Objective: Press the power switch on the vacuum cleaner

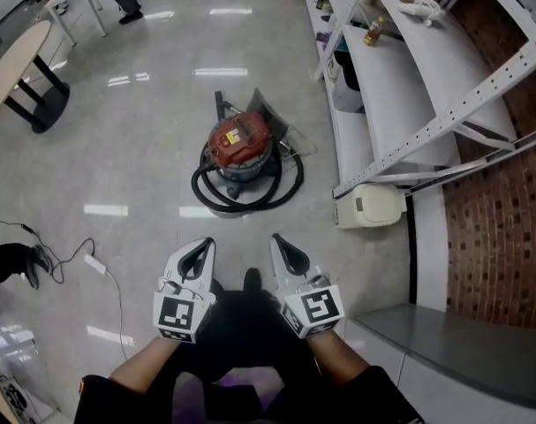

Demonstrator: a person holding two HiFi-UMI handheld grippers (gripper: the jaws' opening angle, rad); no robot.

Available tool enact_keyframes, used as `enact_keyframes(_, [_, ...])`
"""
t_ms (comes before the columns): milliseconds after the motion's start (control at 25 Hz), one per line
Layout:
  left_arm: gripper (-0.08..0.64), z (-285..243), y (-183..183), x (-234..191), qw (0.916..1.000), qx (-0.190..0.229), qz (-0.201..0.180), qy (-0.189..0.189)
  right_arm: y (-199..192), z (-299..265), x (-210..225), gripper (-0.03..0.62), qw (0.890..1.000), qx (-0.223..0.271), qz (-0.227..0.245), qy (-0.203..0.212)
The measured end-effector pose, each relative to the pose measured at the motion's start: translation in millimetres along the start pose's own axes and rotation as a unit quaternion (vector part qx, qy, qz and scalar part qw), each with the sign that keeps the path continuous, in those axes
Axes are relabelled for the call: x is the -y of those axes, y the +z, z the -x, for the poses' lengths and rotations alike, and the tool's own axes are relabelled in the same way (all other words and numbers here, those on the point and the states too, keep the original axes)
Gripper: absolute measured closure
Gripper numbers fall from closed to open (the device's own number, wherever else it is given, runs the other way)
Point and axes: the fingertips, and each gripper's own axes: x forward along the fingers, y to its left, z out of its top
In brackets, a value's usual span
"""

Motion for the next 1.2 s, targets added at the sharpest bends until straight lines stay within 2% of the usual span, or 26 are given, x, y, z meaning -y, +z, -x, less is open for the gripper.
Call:
enact_keyframes(160, [0.543, 29.6, 4.9, -3.6, 0.9987, 0.025, -0.007, 0.044, 5.4, 9.1, -23.4, 0.6, 0.999, 0.014, 0.031, 0.029])
enact_keyframes(320, [0.543, 60.3, 13.0, -1.7, 0.9967, 0.05, -0.003, 0.064, 4.6, 19.9, -49.8, 0.6, 0.997, 0.019, 0.059, 0.041])
enact_keyframes(480, [0.543, 94.0, -2.9, -5.5, 0.9957, 0.052, 0.007, 0.076, -2.0, 27.4, -77.1, 0.6, 0.996, 0.004, 0.074, 0.048])
enact_keyframes(640, [0.543, 133.6, -30.3, -8.2, 0.9943, 0.047, 0.036, 0.088, -14.4, 44.3, -110.9, 0.6, 0.996, -0.022, 0.074, 0.053])
enact_keyframes(920, [0.543, 171.3, -68.8, 9.9, 0.9942, 0.038, 0.072, 0.071, -51.4, 78.2, -153.6, 0.6, 0.994, -0.066, 0.077, 0.047])
enact_keyframes(1200, [0.543, 179.2, -49.6, 23.2, 0.9961, 0.059, 0.042, 0.05, -46.3, 95.2, -160.7, 0.603, 0.995, -0.05, 0.082, 0.042])
